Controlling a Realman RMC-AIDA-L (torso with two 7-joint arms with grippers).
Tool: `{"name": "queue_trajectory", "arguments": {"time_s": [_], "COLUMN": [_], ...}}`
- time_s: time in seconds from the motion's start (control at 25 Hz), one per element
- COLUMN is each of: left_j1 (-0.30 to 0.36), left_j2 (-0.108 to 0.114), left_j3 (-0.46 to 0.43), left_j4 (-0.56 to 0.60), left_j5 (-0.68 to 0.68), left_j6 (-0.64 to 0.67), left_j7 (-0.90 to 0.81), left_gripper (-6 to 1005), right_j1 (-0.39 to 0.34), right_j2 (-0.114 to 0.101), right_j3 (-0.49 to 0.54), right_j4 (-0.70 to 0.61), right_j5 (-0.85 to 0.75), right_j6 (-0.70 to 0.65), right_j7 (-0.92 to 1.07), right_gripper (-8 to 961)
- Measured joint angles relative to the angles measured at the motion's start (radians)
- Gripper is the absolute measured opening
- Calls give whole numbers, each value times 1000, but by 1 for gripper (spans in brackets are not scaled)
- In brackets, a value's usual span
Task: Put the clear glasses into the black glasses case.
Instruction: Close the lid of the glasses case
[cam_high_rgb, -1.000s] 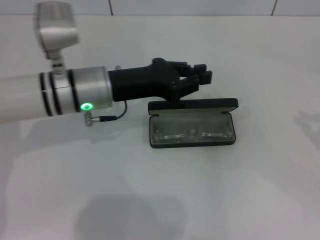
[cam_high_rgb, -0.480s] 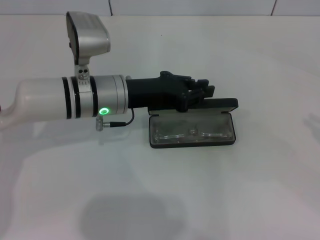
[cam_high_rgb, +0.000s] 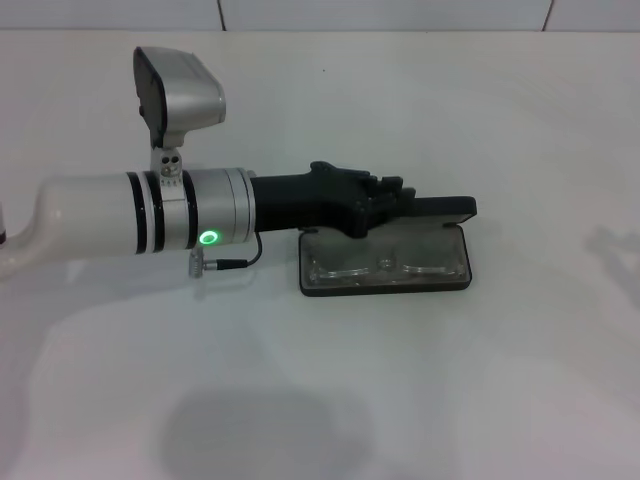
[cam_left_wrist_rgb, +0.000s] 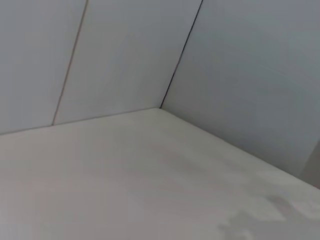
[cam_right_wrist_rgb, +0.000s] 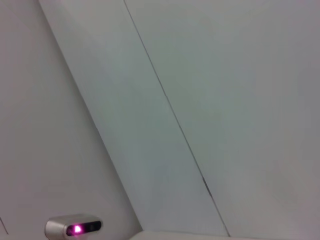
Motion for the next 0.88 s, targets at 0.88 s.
{"name": "queue_trajectory", "arguments": {"time_s": [0.88], "left_j1": [43], "left_j2": [-3], "left_j3": [118], "left_j4": [-5], "left_j5": [2], "left_j6": [82], "left_j7": [12], "left_gripper": [242], "right_j1": [1], "right_j2": [-1], "right_j3": [2], "right_j4": [36], "right_j5": [8], "right_j6": [-3], "right_j7": [-27], "right_gripper": [165]}}
